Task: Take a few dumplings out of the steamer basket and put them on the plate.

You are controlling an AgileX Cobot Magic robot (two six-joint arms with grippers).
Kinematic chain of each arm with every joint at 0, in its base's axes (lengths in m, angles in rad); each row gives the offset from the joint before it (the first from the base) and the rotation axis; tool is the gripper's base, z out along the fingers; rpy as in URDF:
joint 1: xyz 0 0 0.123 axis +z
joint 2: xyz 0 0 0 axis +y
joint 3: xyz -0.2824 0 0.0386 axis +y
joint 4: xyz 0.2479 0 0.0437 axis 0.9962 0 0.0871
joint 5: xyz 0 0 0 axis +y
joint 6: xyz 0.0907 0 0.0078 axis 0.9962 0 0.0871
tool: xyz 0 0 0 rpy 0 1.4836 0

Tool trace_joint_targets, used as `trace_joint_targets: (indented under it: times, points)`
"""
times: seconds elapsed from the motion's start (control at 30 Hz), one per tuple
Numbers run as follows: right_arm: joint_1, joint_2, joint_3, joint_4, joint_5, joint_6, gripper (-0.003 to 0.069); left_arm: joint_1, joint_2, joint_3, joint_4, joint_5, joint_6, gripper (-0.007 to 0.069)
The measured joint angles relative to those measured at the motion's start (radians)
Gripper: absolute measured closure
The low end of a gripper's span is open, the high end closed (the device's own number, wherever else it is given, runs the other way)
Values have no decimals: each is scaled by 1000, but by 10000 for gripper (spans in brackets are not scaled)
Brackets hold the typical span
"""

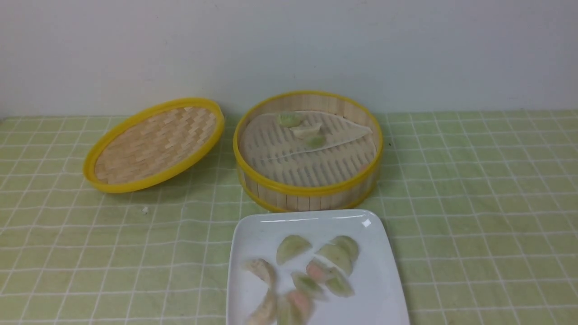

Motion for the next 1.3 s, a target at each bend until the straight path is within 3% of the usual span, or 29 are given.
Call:
trace_joint_targets:
  times: [0.1,0.33,0.6,1.3]
  points:
    - [0,0,0,0,0,0,673,90,-114,197,6,-106,-27,631]
    - [0,0,0,0,0,0,673,170,-237,445,7,-106,-31,631]
    - [0,0,0,0,0,0,673,171,-238,454,29,59,-34,631]
    - [0,0,0,0,0,0,673,171,-238,454,32,70,-53,631]
